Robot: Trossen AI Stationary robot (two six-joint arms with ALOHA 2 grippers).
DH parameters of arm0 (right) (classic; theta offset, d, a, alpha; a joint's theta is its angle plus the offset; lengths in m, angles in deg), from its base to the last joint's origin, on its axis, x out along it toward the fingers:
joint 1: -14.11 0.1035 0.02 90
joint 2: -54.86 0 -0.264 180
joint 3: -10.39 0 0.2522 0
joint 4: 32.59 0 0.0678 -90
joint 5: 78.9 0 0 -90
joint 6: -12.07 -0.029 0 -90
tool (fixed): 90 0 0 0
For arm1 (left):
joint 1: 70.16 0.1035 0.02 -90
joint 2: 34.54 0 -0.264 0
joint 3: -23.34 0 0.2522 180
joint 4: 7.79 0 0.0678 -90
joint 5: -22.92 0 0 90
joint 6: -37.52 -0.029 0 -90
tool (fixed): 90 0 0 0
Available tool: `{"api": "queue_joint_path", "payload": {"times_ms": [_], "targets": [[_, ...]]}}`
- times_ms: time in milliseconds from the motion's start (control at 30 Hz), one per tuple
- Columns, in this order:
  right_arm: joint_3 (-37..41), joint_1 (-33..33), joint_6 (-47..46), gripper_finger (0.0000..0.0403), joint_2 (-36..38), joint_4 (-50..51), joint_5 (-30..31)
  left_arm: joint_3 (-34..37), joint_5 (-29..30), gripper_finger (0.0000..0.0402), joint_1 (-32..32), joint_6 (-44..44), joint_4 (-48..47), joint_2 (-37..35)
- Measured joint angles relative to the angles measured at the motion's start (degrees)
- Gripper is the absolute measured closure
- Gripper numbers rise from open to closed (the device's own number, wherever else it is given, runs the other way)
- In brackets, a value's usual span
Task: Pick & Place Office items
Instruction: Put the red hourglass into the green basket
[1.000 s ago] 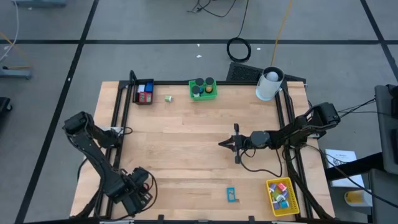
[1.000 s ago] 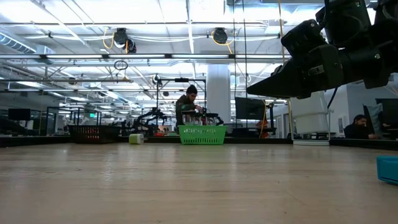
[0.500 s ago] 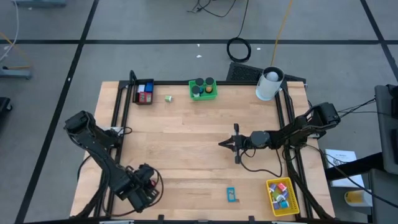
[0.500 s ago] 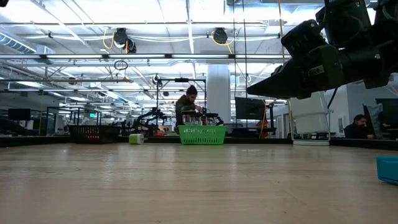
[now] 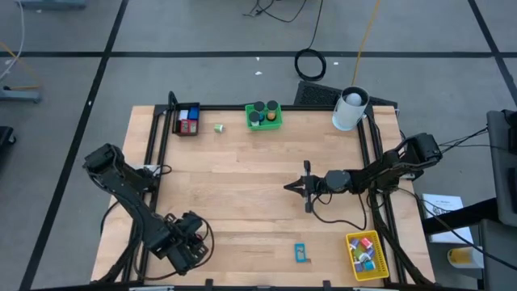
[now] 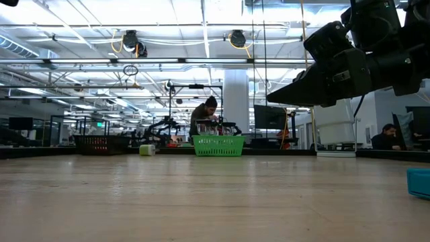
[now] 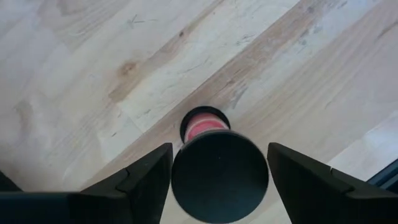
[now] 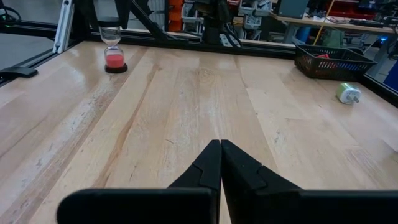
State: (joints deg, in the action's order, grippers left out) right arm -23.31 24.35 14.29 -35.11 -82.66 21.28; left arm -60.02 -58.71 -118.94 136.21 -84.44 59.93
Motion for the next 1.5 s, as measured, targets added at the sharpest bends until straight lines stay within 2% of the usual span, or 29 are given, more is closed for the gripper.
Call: {"api": "queue_joint_path", "payload": {"times_ms": [167,467,567,733,867,967,1100,1200,1267,1400,1500], "targets": [[0.0,0.0,0.0,0.0403,0.0,0.1,0.0,0.0,-1.4,0.013,0.3,-1.3,0.8,1.3],[0.0,0.0,0.0,0.0403,0.0,0.2,0.0,0.0,-3.9,0.0104,0.9,-5.9,3.3,4.6],[0.0,0.0,0.0,0.0403,0.0,0.2,0.0,0.0,-3.9,0.0126,0.8,-6.1,3.1,4.5],[0.0,0.0,0.0,0.0403,0.0,0.2,0.0,0.0,-3.9,0.0197,0.8,-6.5,2.5,4.5],[0.0,0.0,0.0,0.0403,0.0,0.2,0.0,0.0,-3.8,0.0199,1.0,-8.6,2.5,4.1],[0.0,0.0,0.0,0.0403,0.0,0.2,0.0,0.0,-2.2,0.0199,1.5,-9.6,1.0,1.6],[0.0,0.2,0.0,0.0403,0.0,0.2,0.0,0.0,6.0,0.0199,3.3,-12.8,-4.3,-3.7],[0.0,0.4,0.0,0.0403,0.0,0.2,0.0,0.0,13.9,0.0199,7.6,-21.1,-6.3,-7.0],[0.0,0.4,0.0,0.0403,0.0,0.2,0.0,0.0,16.4,0.0199,12.5,-29.4,-4.2,-8.3],[0.0,0.4,0.0,0.0403,0.0,0.2,0.0,0.0,16.4,0.0199,24.6,-52.8,7.3,-8.3],[0.0,0.4,0.0,0.0403,0.0,0.2,0.0,-0.1,12.3,0.0199,35.0,-69.7,18.5,-7.7]]}}
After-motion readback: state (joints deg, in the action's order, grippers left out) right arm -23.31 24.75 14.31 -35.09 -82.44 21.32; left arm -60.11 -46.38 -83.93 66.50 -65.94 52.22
